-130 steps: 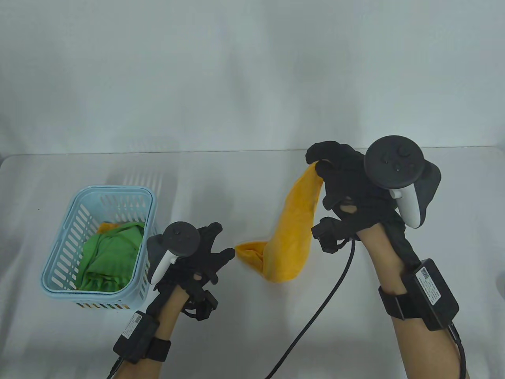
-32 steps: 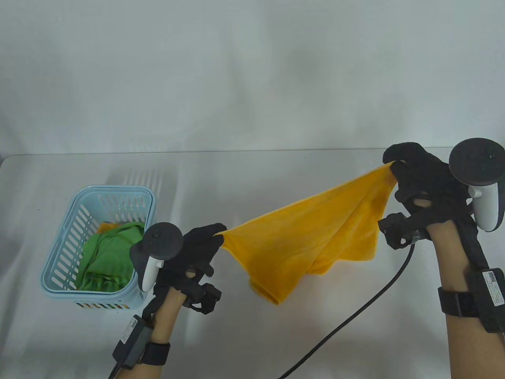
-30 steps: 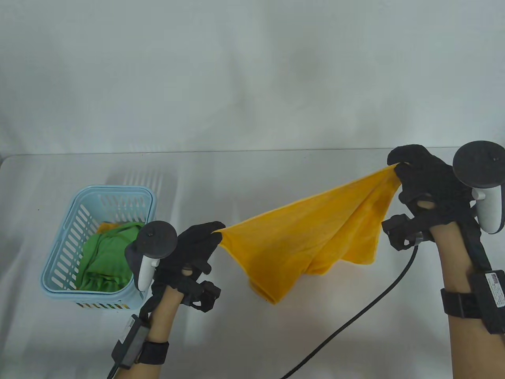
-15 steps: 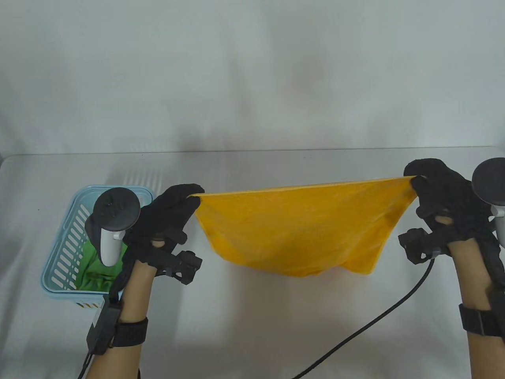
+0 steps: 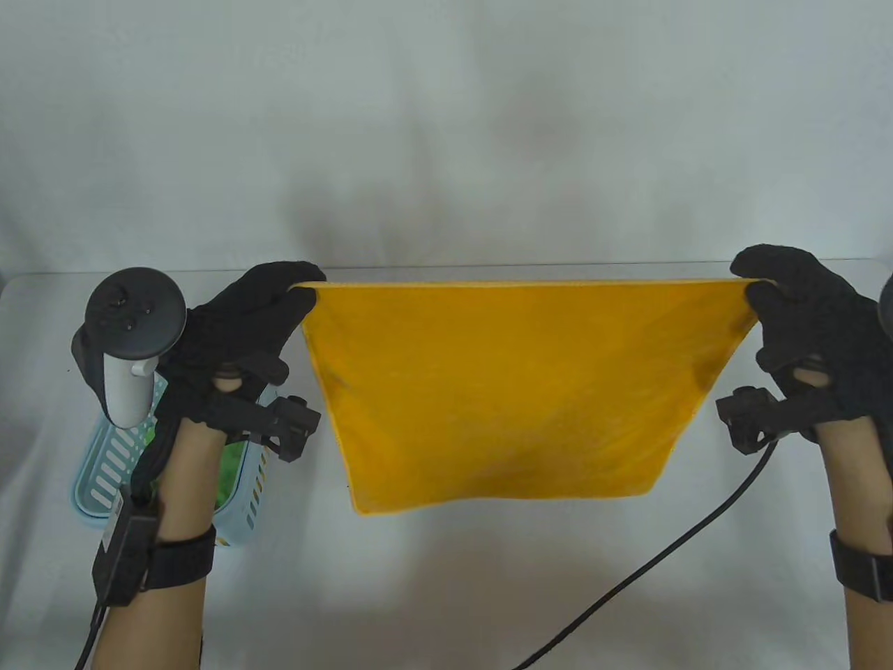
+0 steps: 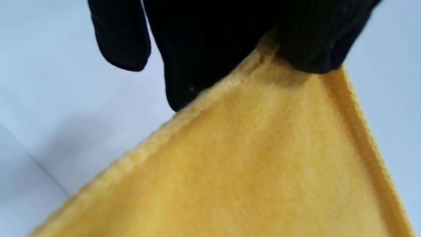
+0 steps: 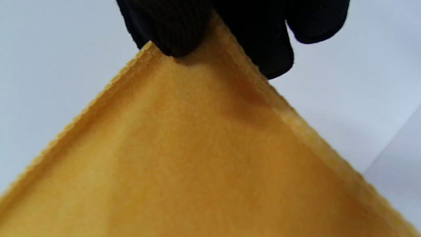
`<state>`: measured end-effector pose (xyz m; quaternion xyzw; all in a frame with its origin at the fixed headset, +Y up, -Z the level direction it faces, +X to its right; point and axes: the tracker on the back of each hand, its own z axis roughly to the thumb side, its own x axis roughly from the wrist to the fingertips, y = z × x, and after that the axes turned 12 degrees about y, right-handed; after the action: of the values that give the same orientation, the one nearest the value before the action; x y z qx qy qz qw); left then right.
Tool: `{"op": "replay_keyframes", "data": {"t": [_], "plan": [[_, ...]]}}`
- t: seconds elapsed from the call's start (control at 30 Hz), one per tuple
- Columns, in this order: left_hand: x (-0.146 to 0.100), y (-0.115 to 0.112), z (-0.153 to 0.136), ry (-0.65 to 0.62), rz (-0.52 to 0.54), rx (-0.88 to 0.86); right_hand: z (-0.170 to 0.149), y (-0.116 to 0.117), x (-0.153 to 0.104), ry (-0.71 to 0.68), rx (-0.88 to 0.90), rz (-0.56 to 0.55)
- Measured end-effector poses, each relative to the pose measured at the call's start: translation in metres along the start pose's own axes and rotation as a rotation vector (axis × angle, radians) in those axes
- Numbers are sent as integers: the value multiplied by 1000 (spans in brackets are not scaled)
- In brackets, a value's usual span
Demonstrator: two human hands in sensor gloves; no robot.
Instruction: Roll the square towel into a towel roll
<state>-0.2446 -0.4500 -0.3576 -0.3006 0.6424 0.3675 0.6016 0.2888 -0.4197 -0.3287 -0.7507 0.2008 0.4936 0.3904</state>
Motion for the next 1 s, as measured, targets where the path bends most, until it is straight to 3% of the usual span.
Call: {"op": "replay_keyframes", "data": {"t": [0.17, 0.27, 0.4, 0.5, 0.6, 0.77, 1.0], "plan": [[49, -28, -34, 207, -28, 166, -15, 65, 44, 136, -278, -42], [69, -43, -48, 286, -13, 201, -20, 87, 65, 224, -245, -116], [77, -36, -23, 229, 39, 141, -10, 79, 75, 305, -36, -148], [77, -23, 1, 192, 26, 105, -3, 62, 76, 334, 149, -90], [73, -18, 5, 188, 27, 121, -3, 53, 74, 298, 223, -20], [64, -40, -29, 253, -44, 197, -28, 64, 68, 300, 21, 39], [46, -71, -72, 310, -100, 188, -71, 86, 53, 321, 19, 117]]}}
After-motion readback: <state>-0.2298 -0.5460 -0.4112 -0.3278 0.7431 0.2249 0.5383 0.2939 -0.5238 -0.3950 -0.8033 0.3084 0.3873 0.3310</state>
